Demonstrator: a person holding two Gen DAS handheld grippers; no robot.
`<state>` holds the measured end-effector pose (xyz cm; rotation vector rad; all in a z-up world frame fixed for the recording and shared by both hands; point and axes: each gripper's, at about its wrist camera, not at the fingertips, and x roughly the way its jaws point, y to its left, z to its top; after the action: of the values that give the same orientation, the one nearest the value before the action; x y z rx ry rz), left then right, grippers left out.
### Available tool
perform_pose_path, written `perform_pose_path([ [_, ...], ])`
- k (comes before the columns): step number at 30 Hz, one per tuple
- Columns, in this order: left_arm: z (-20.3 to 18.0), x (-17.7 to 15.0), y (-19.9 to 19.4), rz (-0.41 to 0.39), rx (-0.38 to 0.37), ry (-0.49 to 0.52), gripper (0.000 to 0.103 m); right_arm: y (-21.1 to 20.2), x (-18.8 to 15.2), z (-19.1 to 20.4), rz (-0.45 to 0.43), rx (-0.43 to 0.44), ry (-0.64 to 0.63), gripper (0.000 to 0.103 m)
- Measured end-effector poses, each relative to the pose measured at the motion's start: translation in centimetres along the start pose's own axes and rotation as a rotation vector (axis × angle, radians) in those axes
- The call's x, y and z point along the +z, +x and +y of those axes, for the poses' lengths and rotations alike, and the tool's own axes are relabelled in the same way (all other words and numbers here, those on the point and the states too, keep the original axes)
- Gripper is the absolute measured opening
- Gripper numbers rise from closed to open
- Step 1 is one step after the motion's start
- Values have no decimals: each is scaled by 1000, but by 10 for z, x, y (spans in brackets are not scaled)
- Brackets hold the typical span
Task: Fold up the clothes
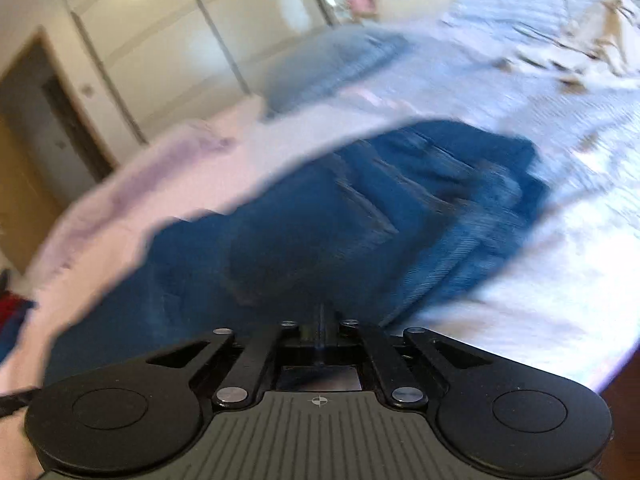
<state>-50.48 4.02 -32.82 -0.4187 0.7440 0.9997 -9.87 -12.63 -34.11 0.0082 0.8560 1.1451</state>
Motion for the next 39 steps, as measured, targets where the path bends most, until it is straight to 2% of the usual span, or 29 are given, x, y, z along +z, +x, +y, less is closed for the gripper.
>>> perform_pose_path([
  [3, -4, 3, 3, 6, -14, -18, 15, -16, 8, -26, -27, 41, 155, 0],
  [5, -5, 5, 2, 0, -44, -34, 15, -30, 13, -42, -65, 39, 252, 10],
  [7, -4, 7, 4, 6, -66, -58, 15, -39, 16, -62, -95, 48, 370, 70],
  [8, -4, 7, 5, 8, -70, -68, 15, -41, 17, -74, -111, 65, 438, 72],
  [13, -5, 6, 6, 9, -74, -80, 15, -34, 16, -122, -126, 172, 752, 72],
  [17, -1, 6, 6, 10, -80, -90, 15, -21, 19, -133, -130, 200, 830, 70],
  [19, 3, 6, 5, 11, -83, -102, 15, -16, 22, -138, -121, 187, 851, 53],
  [20, 5, 7, 5, 11, -82, -107, 15, -14, 23, -139, -117, 182, 857, 51],
  [22, 9, 7, 2, 7, -82, -118, 15, -19, 25, -136, -113, 167, 834, 43],
  [25, 17, 9, -5, -3, -87, -140, 15, -34, 35, -116, -142, 124, 694, 42],
  [28, 26, 9, -8, -7, -101, -169, 15, -38, 38, -102, -152, 97, 614, 42],
  [31, 31, 7, -4, 9, -120, -205, 15, -22, 29, -116, -111, 118, 702, 51],
  [34, 32, 5, -1, 18, -120, -215, 15, -12, 33, -119, -93, 139, 780, 50],
  [39, 36, 3, 0, 14, -122, -225, 14, -42, 67, -70, -164, 104, 524, 42],
])
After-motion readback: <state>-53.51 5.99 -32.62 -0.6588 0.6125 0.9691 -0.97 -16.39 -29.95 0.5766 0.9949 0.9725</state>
